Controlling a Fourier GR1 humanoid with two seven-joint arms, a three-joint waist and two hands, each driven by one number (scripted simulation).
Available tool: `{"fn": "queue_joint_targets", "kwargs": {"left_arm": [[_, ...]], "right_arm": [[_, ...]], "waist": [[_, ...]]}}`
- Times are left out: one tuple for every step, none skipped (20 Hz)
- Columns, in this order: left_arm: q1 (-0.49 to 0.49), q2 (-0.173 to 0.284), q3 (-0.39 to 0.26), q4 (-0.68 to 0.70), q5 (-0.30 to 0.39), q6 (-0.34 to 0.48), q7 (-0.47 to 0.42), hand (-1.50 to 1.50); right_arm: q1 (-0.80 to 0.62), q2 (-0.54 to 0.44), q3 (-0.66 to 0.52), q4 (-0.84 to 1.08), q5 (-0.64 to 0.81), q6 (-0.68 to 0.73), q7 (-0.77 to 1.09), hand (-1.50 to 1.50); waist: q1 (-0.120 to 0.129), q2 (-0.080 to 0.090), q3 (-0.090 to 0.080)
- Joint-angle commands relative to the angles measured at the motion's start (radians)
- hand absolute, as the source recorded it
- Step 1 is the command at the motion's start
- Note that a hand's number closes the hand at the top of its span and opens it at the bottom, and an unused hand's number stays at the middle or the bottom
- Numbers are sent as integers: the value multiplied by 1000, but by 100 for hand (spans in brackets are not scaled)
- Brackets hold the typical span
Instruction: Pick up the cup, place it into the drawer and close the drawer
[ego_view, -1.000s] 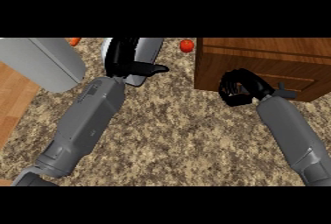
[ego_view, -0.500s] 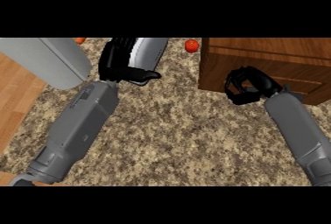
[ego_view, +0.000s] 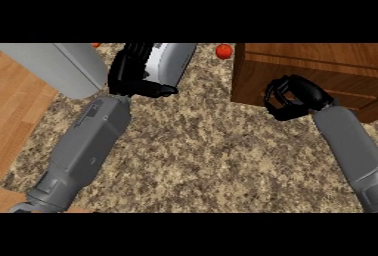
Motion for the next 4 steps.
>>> {"fn": "queue_joint_targets", "kwargs": {"left_arm": [[20,-13,-4,-10,10,-16,5,-150],[22,10,0,-4,3,-20,1,-150],[20,-5,-2,-16,9,-21,4,-150],[33,12,-5,-20,4,-33,1,-150]], "right_arm": [[-178,-117,-84,24,10,-122,78,150],[-177,-118,-87,19,3,-114,75,150],[-167,-125,-93,18,-6,-102,73,150],[-172,-128,-93,10,-9,-95,79,150]], "waist": [[33,13,-15],[35,18,-15],[33,13,-14],[48,8,-15]]}}
